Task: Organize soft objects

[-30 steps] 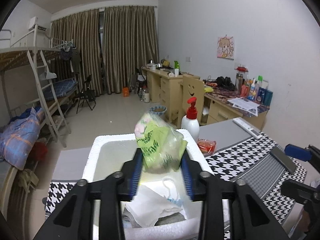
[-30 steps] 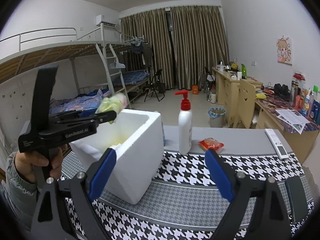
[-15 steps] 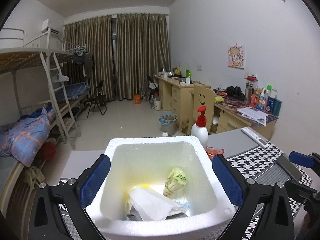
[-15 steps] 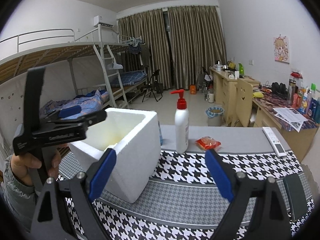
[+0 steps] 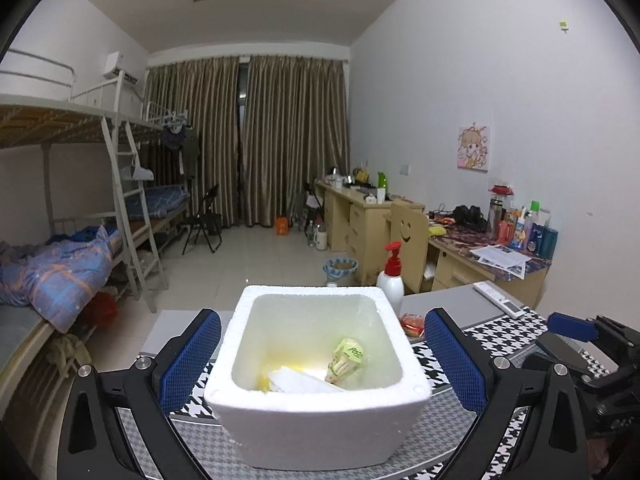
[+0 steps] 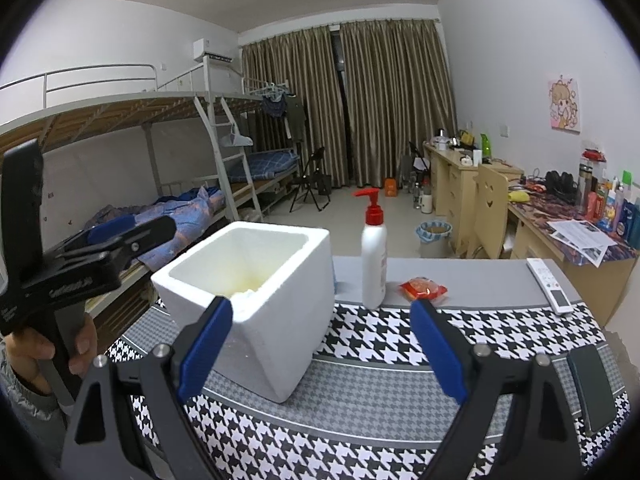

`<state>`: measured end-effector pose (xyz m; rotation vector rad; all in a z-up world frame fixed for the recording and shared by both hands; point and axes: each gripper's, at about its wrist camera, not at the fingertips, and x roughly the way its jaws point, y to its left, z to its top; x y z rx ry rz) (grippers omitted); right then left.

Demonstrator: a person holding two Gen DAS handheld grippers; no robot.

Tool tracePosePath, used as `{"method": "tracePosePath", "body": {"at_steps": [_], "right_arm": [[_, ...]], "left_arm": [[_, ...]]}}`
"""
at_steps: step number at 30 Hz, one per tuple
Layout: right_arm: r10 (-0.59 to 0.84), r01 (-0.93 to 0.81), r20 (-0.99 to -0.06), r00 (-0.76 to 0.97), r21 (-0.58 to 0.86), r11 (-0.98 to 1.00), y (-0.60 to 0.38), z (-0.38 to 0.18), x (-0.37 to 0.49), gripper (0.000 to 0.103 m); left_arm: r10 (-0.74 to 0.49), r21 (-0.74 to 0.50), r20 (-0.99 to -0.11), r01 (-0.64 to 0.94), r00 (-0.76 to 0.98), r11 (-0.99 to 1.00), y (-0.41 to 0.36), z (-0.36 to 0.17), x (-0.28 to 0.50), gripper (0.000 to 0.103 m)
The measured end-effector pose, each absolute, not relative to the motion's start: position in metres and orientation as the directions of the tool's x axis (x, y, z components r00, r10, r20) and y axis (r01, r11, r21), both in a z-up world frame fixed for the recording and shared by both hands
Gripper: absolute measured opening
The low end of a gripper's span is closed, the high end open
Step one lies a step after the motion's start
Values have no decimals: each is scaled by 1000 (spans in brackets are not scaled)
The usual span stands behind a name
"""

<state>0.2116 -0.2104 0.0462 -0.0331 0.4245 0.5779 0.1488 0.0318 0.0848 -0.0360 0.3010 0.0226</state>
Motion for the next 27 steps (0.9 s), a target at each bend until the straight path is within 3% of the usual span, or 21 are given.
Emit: {"method": "tracePosePath", "body": {"at_steps": [27], "right_arm": [[528, -536, -300, 795, 61, 842, -228, 62, 135, 93]], "left_arm": [[114, 20, -221, -112, 968, 993, 3, 73, 65, 102]]}}
